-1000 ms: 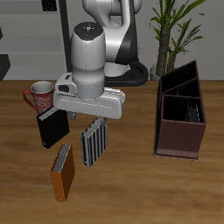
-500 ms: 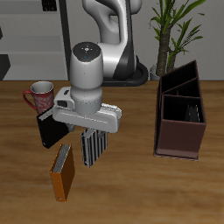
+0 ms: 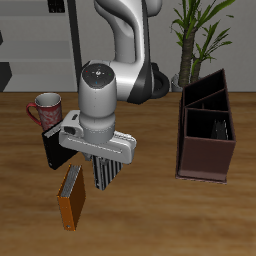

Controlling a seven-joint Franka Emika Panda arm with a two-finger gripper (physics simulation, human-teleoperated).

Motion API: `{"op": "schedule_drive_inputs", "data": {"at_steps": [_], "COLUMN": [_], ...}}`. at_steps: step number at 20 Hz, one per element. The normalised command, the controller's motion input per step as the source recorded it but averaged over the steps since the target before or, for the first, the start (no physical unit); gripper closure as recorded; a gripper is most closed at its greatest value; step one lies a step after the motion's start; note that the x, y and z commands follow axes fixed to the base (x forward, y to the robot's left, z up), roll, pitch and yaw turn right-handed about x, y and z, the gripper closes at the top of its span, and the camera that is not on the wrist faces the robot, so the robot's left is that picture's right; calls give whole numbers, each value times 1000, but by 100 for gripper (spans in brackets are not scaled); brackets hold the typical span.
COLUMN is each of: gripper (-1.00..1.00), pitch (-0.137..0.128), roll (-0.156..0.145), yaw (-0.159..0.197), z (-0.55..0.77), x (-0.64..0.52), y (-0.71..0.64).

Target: Place the left striped book into the left desk caddy's right compartment and place the right striped book into the left desk caddy's right compartment and place the orange book into the left desk caddy's left compartment

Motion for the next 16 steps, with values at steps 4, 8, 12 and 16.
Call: {"op": "schedule_drive_inputs", "data": {"at_steps": [4,8,12,16], "gripper": [100,100,100,100], "pitch": [-37,-10,21,-7], "roll": [-25,-35,-57,-4], "yaw": [-26,27,14,-24], "z": [373,425,453,650], "x": [-177,-185,-181,-307], "y": [156,264,226,241]}}
